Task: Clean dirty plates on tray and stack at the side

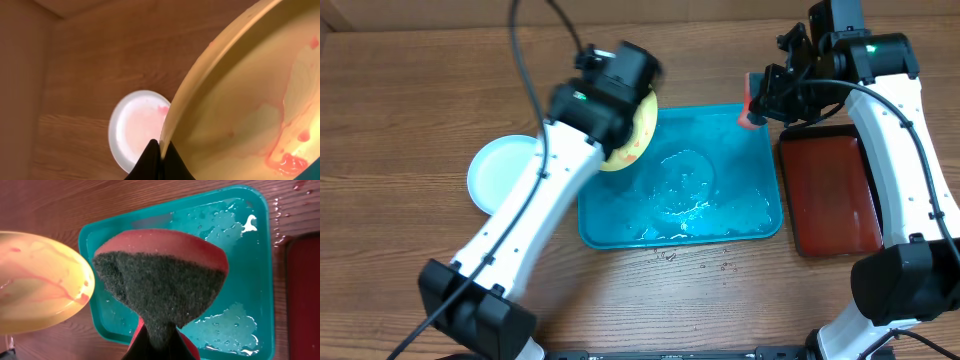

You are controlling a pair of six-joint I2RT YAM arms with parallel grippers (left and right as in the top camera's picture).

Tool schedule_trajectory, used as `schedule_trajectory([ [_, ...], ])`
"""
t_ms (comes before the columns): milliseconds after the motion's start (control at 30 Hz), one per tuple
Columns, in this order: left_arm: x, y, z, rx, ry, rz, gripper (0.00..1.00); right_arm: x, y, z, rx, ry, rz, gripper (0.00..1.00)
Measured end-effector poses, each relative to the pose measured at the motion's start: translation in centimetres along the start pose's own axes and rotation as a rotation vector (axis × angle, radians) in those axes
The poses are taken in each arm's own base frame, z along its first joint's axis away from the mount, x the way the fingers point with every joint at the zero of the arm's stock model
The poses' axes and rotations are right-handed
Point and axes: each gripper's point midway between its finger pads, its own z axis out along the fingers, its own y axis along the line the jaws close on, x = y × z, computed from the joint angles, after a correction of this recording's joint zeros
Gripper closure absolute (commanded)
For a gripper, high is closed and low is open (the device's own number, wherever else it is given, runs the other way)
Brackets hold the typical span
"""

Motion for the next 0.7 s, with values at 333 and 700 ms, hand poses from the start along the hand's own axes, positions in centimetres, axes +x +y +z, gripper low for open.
schedule_trajectory([
  [333, -1.7, -0.6, -4.5, -0.185, -0.208, 0.003, 0.96, -0.3, -1.1, -0.4, 0.015, -0.008, 0.025, 0.96],
  [700, -3.5, 0.6, -9.6, -0.412, -0.432, 0.019, 0.96, -0.3, -1.1, -0.4, 0.016, -0.006, 0.026, 0.96],
])
